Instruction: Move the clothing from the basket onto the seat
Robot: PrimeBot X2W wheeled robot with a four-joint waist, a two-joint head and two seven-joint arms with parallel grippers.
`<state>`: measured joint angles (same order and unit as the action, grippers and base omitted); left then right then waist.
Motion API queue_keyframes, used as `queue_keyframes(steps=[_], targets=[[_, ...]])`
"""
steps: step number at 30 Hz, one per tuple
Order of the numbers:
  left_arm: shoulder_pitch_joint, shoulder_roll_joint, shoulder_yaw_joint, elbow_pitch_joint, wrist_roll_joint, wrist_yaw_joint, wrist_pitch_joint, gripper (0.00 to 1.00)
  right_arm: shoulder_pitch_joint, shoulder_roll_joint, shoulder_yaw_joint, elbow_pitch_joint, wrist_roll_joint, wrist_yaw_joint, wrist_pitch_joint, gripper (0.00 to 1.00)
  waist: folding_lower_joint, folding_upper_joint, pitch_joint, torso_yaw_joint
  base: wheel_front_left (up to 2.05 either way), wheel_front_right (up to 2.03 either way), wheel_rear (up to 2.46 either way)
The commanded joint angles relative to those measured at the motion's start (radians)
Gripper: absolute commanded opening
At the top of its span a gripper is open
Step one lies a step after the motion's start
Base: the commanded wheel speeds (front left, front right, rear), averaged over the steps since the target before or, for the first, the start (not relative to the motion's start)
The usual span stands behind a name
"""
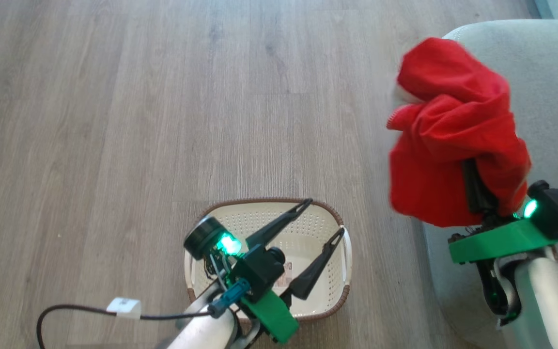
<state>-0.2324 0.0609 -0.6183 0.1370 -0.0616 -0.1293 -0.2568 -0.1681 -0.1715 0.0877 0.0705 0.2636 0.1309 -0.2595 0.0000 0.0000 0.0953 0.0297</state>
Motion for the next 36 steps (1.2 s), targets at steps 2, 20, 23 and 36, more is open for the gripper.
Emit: queue_keyframes(steps=[2, 20, 23, 36], targets=[[-0.009, -0.001, 0.034, -0.026, -0.011, 0.000, -0.005, 1.00, -0.012, 0.009, -0.001, -0.028, -0.009, 0.000, -0.002, 0.00, 0.0000, 0.0000, 0.003, -0.007, 0.00, 0.00, 0.00], [0.011, -0.009, 0.064, -0.029, -0.002, -0.001, -0.005, 1.00, -0.032, 0.032, -0.072, -0.029, -0.037, 0.000, -0.002, 0.00, 0.0000, 0.0000, 0.067, -0.189, 0.00, 0.00, 0.00], [-0.003, -0.009, 0.063, -0.034, 0.002, -0.001, -0.005, 1.00, -0.039, 0.035, -0.084, -0.035, -0.038, 0.000, -0.002, 0.00, 0.0000, 0.0000, 0.082, -0.242, 0.00, 0.00, 0.00], [-0.021, -0.005, 0.060, -0.055, 0.026, -0.001, -0.005, 1.00, -0.031, 0.066, -0.147, -0.051, -0.034, 0.000, -0.002, 0.00, 0.0000, 0.0000, 0.115, -0.474, 0.00, 0.00, 0.00]])
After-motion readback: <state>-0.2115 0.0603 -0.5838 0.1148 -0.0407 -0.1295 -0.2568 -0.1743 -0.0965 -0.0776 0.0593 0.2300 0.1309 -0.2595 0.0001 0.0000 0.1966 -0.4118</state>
